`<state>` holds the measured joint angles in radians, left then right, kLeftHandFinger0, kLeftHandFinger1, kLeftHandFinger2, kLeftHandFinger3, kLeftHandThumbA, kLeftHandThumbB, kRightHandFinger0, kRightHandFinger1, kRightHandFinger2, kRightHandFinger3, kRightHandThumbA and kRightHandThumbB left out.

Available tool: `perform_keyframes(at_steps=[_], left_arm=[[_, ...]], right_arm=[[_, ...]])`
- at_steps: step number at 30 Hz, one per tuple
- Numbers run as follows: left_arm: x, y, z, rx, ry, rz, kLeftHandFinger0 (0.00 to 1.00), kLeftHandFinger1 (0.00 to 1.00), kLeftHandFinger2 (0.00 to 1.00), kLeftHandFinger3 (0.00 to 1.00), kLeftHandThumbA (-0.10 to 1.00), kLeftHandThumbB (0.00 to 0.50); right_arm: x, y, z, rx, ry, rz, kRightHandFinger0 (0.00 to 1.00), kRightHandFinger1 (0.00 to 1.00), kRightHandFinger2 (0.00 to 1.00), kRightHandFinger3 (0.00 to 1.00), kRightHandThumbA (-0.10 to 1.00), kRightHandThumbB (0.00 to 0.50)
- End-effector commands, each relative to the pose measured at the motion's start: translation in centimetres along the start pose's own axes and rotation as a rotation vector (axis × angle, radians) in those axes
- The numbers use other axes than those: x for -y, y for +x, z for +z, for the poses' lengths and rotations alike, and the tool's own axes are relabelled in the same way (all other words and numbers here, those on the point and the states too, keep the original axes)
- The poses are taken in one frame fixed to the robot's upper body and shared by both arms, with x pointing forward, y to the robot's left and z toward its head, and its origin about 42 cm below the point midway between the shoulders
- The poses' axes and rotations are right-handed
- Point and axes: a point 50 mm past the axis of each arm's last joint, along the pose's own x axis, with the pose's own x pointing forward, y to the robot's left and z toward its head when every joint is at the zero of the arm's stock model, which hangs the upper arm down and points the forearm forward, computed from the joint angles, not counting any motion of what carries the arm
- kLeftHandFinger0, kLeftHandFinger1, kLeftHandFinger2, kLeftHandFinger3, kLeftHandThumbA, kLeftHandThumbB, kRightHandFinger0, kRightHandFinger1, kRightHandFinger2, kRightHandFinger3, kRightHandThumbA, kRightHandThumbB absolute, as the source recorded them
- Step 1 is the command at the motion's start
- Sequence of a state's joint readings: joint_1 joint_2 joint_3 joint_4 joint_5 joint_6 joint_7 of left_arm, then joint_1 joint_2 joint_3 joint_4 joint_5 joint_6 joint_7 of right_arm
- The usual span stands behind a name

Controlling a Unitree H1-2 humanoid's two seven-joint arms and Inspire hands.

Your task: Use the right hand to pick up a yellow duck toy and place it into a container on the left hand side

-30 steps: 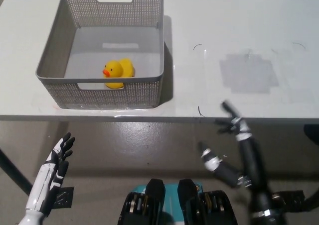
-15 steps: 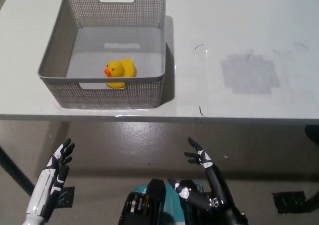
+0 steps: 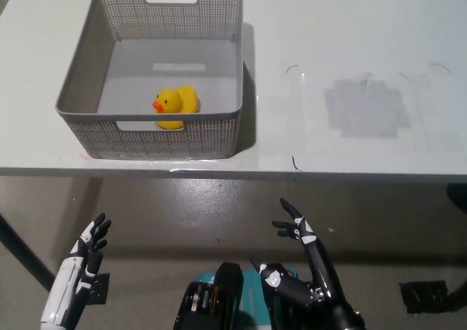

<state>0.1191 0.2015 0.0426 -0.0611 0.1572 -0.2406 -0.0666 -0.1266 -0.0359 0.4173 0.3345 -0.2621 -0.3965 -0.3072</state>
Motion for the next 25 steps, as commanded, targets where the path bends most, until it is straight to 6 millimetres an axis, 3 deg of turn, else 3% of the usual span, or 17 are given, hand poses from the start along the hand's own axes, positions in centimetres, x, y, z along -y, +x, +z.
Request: perform_keyframes(at_steps=[1, 8, 18, 25], left_arm=[[-0.1, 0.1, 0.3, 0.042, 0.008, 0.009, 1.0, 1.0, 1.0, 1.0, 1.0, 0.0], [0.2, -1.5, -0.2, 0.005, 0.004, 0.008, 1.0, 1.0, 1.0, 1.0, 1.0, 0.012], [0.3, -1.2, -0.2, 0.006, 0.003, 0.01, 1.0, 1.0, 1.0, 1.0, 1.0, 0.004], [0.3, -1.6, -0.5, 0.003, 0.01, -0.006, 1.0, 1.0, 1.0, 1.0, 1.0, 0.001]], right_arm=[[0.5, 1.1, 1.4, 0.107, 0.033, -0.035, 0.76, 0.8, 0.98, 1.0, 0.77, 0.223], [0.0, -0.1, 1.1, 0.094, 0.027, -0.027, 0.71, 0.78, 0.96, 1.0, 0.73, 0.221], [0.1, 0.1, 1.0, 0.115, -0.018, -0.014, 0.66, 0.75, 0.95, 1.0, 0.71, 0.192], [-0.1, -0.4, 0.8, 0.112, -0.035, -0.017, 0.65, 0.73, 0.9, 1.0, 0.71, 0.204]])
